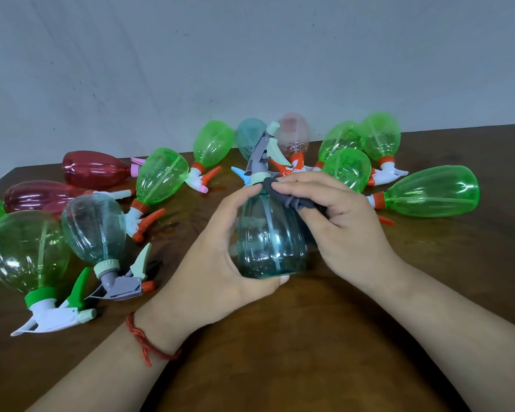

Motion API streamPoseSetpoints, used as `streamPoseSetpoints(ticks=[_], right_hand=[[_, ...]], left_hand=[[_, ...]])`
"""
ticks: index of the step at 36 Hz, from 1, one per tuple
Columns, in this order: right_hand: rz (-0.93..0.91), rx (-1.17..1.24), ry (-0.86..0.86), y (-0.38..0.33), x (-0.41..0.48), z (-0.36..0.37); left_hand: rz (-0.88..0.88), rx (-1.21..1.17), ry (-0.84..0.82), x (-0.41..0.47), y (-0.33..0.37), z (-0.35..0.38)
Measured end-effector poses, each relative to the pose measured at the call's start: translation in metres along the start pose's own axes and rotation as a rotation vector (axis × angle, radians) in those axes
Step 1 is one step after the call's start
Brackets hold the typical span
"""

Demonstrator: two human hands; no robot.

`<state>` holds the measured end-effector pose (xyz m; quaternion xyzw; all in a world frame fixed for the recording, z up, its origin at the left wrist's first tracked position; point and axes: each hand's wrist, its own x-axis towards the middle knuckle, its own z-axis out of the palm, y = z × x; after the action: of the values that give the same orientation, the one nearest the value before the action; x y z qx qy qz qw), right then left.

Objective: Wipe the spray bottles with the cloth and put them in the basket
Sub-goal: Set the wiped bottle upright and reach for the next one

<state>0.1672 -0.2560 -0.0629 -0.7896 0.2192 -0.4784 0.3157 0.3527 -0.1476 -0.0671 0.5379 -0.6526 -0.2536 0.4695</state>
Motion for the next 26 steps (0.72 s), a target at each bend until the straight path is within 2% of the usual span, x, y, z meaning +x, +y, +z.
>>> streamPoseSetpoints(ticks=[7, 13, 18, 26], right_hand=[[-0.084, -0.033, -0.09, -0.004, -0.005, 0.001], [-0.103, -0.013, -0.122, -0.007, -0.006, 0.0], [-0.084, -0.034, -0.093, -0.005, -0.007, 0.003], [0.06, 0.007, 0.026, 0.0, -0.002, 0.002]], left_hand=[[-0.072, -0.145, 0.217, 0.01, -0.009, -0.013], [-0.088, -0.156, 0.272, 0.013, -0.012, -0.018], [-0.085, -0.143, 0.247, 0.012, -0.012, -0.018], [-0.05, -0.097, 0.034, 0.003, -0.003, -0.003]])
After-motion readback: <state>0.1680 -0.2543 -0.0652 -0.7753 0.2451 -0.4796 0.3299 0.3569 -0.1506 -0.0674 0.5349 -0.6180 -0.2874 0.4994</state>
